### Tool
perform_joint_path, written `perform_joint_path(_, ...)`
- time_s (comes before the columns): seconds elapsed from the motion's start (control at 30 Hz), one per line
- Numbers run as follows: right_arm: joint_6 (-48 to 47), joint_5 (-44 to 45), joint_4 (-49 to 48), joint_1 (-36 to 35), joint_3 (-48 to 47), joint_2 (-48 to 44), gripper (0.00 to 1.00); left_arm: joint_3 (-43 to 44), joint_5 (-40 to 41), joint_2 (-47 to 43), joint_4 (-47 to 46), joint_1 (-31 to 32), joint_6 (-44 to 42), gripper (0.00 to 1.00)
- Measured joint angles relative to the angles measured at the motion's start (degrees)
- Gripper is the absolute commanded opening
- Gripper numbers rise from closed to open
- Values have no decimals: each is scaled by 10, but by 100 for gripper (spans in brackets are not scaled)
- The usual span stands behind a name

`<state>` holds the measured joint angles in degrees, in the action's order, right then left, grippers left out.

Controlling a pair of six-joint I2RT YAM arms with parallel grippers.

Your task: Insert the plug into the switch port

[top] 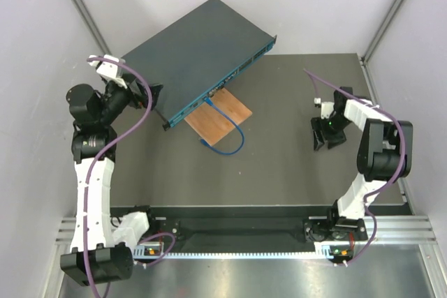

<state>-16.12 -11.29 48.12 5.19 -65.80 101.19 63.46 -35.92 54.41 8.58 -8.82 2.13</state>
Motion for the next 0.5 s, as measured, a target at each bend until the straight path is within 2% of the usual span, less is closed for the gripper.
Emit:
perform_joint_path(0.17,28,5,-23,-24,14,2,54,17,0,9,-1,13,-22,99)
perform_joint_path(0.3,39,18,-38,-45,16,2,46,21,1,19,-3,25,-29,98)
perform_joint_path(0.43,43,34,-50,-59,17,2,44,23,5,28,-4,37,-36,98)
perform_joint_path(0.5,45,42,-57,-61,17,2,47,24,7,31,-4,42,-37,98)
